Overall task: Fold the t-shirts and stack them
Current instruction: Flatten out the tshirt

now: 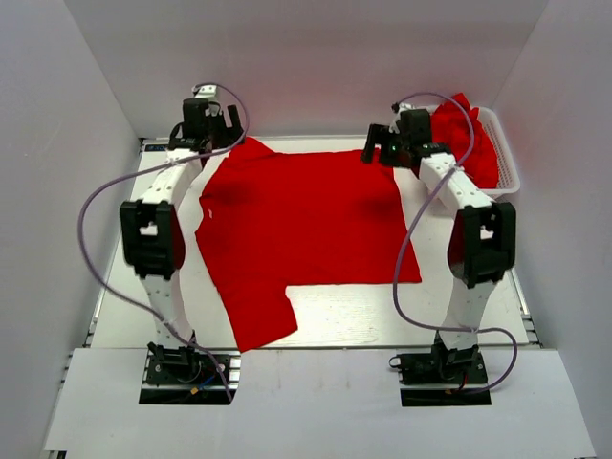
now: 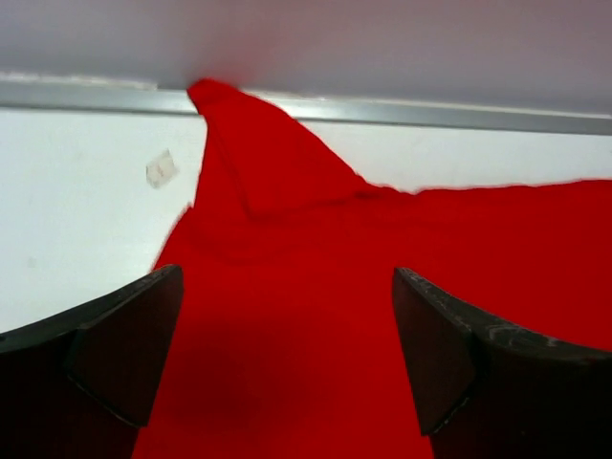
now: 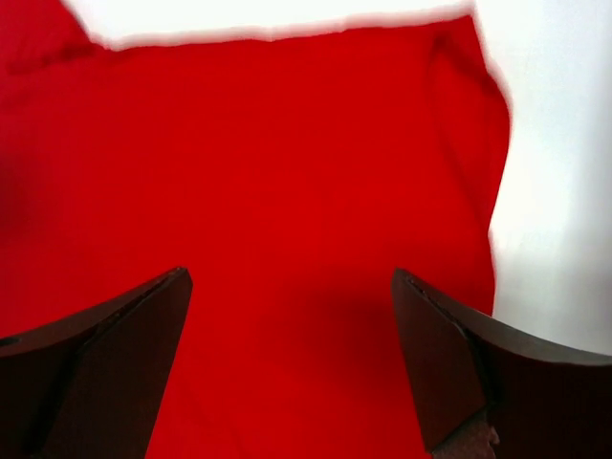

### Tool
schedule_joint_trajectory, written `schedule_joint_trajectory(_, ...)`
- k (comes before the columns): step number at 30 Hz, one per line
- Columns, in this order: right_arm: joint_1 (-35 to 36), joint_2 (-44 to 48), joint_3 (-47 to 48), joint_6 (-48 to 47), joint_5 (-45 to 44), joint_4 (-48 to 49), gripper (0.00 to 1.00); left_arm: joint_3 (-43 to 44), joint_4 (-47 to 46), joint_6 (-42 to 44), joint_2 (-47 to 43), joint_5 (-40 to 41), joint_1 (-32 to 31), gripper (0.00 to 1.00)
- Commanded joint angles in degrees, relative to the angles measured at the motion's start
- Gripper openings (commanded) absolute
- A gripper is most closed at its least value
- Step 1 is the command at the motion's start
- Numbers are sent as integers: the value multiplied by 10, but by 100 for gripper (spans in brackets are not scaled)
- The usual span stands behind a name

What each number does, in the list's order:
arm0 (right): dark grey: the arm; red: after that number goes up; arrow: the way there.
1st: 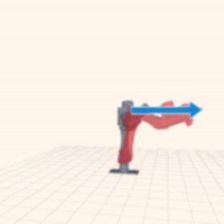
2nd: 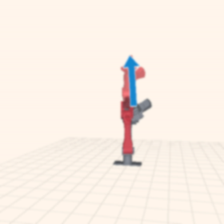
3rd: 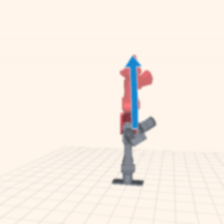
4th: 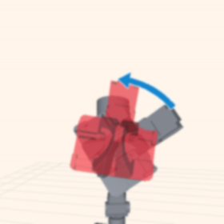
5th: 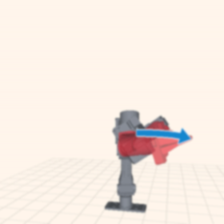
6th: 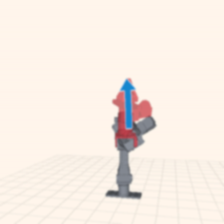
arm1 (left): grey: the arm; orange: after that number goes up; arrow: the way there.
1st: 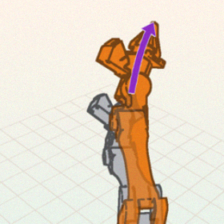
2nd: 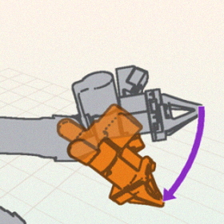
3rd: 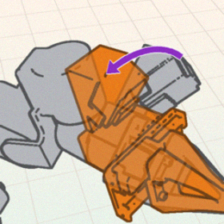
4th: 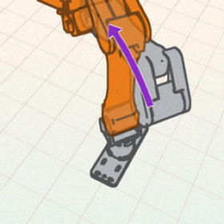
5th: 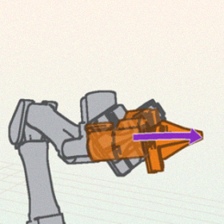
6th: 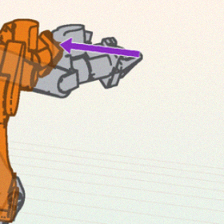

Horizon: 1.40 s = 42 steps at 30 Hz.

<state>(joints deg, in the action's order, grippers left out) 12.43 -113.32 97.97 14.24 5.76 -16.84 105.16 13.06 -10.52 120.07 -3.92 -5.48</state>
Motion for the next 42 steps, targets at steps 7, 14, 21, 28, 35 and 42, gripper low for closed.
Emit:
schedule_joint_trajectory(7,13,178,-264,33,-4,31,90,-322,22,-95,-261,-70,-7,100)
schedule_joint_trajectory(14,16,188,-346,36,-9,36,90,-407,28,-90,-255,-80,-7,100)
schedule_joint_trajectory(21,15,138,-339,33,-44,54,90,-336,64,-79,-135,0,-7,100)
schedule_joint_trajectory(28,17,65,-307,33,-39,56,90,-244,136,-79,-28,63,-7,100)
schedule_joint_trajectory(35,23,-11,-231,39,-6,46,90,-82,259,-86,94,155,0,100)
schedule_joint_trajectory(42,27,-55,-162,42,-12,26,90,137,316,-73,240,145,6,100)
